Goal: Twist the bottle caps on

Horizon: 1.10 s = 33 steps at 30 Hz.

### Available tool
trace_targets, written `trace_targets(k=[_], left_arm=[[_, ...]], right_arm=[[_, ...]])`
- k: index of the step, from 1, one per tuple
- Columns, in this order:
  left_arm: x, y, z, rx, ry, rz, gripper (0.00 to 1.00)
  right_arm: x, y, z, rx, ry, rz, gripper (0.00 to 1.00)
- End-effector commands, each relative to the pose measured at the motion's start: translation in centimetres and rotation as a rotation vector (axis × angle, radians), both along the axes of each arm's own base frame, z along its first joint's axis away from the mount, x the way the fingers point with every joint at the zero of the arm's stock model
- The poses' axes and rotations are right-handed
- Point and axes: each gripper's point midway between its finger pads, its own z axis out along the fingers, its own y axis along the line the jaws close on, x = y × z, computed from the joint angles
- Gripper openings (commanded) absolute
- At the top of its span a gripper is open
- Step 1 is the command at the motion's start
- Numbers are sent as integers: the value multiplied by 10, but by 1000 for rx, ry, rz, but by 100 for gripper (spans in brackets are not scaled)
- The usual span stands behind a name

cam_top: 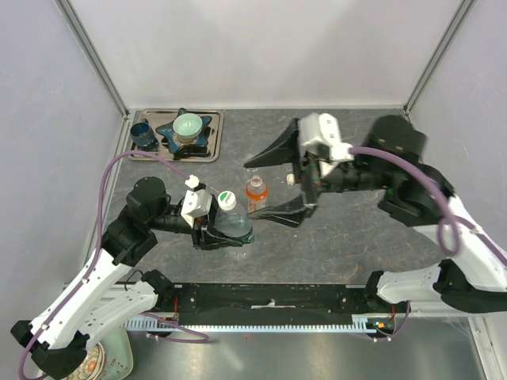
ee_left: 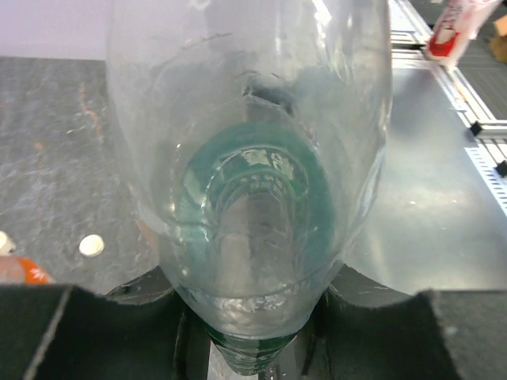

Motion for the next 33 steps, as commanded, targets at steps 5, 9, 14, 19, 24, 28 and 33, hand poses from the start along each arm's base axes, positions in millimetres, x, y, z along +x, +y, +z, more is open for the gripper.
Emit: trace_targets(k=[5,9,14,19,24,28,33], left_arm=[[-30,2,29,-62,-25,-183,2],[-30,2,28,-59,-21,-186,2],[-30,2,28,-61,-26,-182,2],[-30,2,28,-62,-30,-178,2],[-32,3,30,-67,-36,-187,2],[-33,3,31,-67,-37,-190,2],[-32,3,31,-68,-42,-182,2]], right_arm=[[-7,30,-32,-100,56,238,82],[-6,36,-32,-96,77,267,79],[-3,42,-39,-104,102,276,71],[-2,46,-43,-110,141,283,69],[2,53,-50,-120,169,290,70],[1,55,-52,-125,184,304,68],[0,54,-53,-121,188,311,64]])
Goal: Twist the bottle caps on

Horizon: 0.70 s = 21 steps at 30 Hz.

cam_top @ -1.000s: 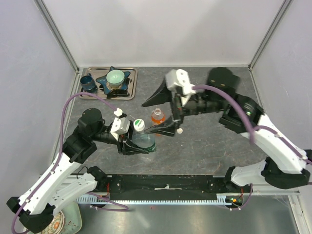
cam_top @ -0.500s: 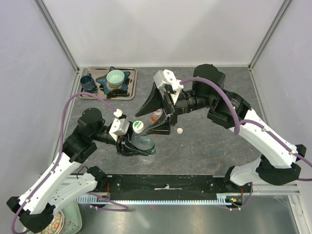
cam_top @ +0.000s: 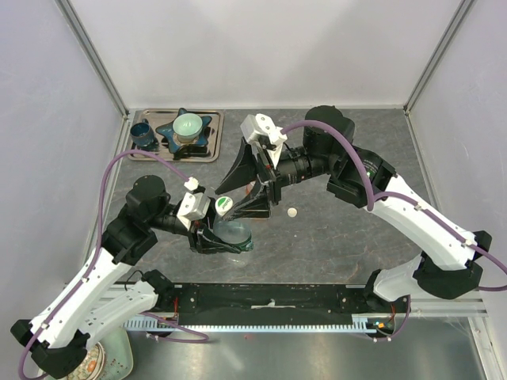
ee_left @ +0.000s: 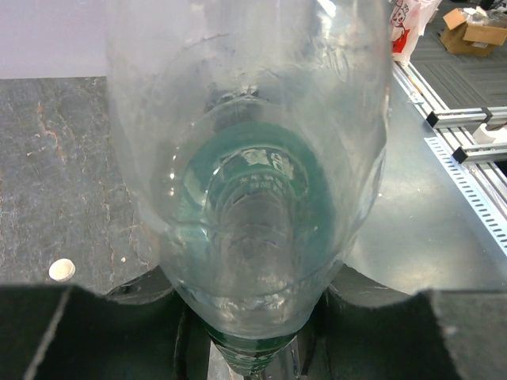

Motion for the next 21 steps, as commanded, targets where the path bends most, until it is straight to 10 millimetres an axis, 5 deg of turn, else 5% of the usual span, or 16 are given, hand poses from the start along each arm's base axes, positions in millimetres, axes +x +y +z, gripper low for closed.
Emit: trace_targets(k=[1,5,10,13,16,21], left_arm=[[-7,2,21,-48,-51,-30,2],[-6,2,22,-48,-54,-22,2],[-3,1,21,-48,-60,-7,2],[3,0,22,-48,-71,26,2],[17,0,24,-51,-109,110,2],[70,6,23,-28,-194,405,2]], right_arm=[[-4,-2,8,33,-4,26,63],[-3,-1,5,26,3,23,56],[-1,0,2,19,9,19,31],[2,0,-1,11,14,2,24],[12,1,-7,-6,12,-61,18],[44,5,-31,-101,17,-242,10]])
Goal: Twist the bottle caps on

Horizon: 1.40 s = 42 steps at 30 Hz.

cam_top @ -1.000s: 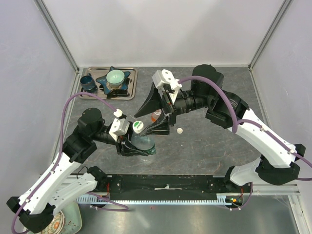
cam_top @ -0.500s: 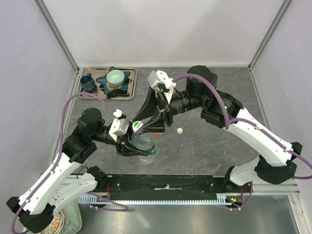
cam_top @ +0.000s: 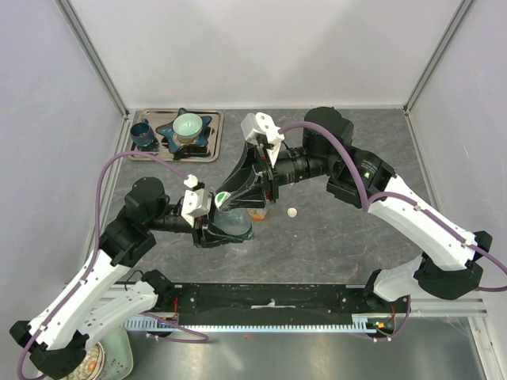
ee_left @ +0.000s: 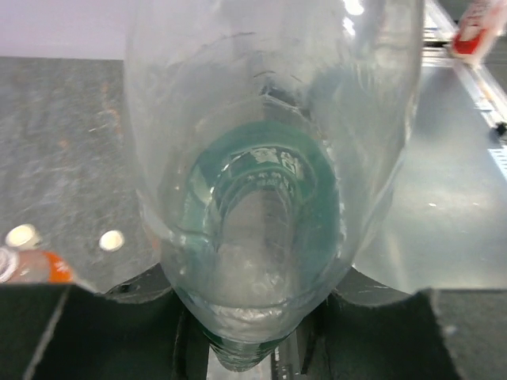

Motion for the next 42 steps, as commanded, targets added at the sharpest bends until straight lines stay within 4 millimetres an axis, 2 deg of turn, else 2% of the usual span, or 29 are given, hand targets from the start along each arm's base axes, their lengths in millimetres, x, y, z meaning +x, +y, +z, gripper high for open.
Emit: trace_targets(k=[1,2,5,8,13,18,20,22,24,27,29,30,31,32,33,38,39,41,42], left_arm=[[56,10,25,-30,-182,316,2],[67,14,25,-22,-198,382,3],[84,23,21,2,-239,479,3],[93,30,16,22,-258,540,3],[91,34,13,30,-275,546,4],[82,33,14,21,-285,509,4],[82,35,14,25,-296,511,4],[90,42,12,35,-286,580,4],[98,48,7,50,-281,632,4],[116,64,-2,73,-279,772,4],[126,78,0,51,-265,888,4],[129,81,-7,58,-257,913,7],[134,87,-8,58,-251,962,10],[136,89,-6,32,-233,988,23],[142,95,-9,33,-224,1036,28],[170,122,-8,1,-196,1243,35],[183,134,-15,27,-178,1304,35],[198,140,-19,17,-128,1310,35],[213,167,-19,14,-100,1396,35]], right_arm=[[39,3,-29,-110,20,-221,9],[50,3,-36,-139,33,-286,8],[72,7,-50,-192,65,-400,2],[86,10,-59,-217,84,-463,0],[109,8,-63,-240,90,-596,0],[113,8,-60,-225,97,-625,1],[111,10,-56,-208,93,-608,8],[109,10,-48,-184,86,-599,37],[108,9,-37,-154,69,-593,60],[110,2,-16,-107,29,-623,76],[111,-6,2,-66,-9,-645,82],[109,-12,12,-41,-21,-653,88],[109,-15,17,-28,-31,-660,90],[109,-18,21,-17,-44,-672,93],[107,-25,28,-1,-53,-679,94],[105,-44,43,35,-88,-726,98],[105,-49,43,37,-92,-739,98],[104,-54,44,41,-93,-755,98],[104,-58,43,40,-92,-763,98]])
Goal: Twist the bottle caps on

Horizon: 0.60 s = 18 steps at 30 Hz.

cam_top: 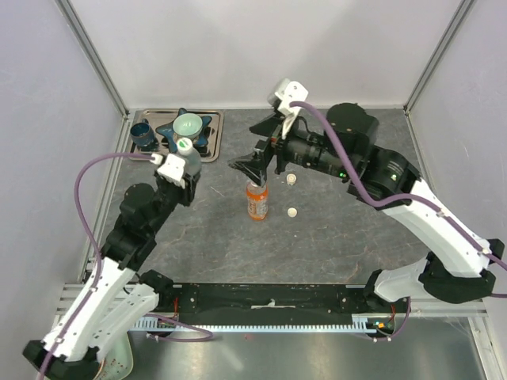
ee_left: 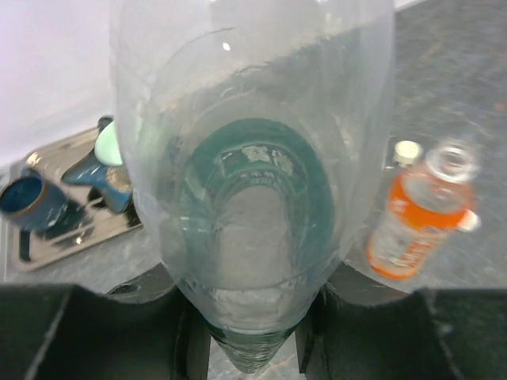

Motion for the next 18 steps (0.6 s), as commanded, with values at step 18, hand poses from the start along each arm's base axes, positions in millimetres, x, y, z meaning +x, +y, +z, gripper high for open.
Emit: trace_targets(k=[18], left_arm=[[140,87,-78,-23,39,136,34]], right_arm=[[6,-38,1,7,-33,-116,98]])
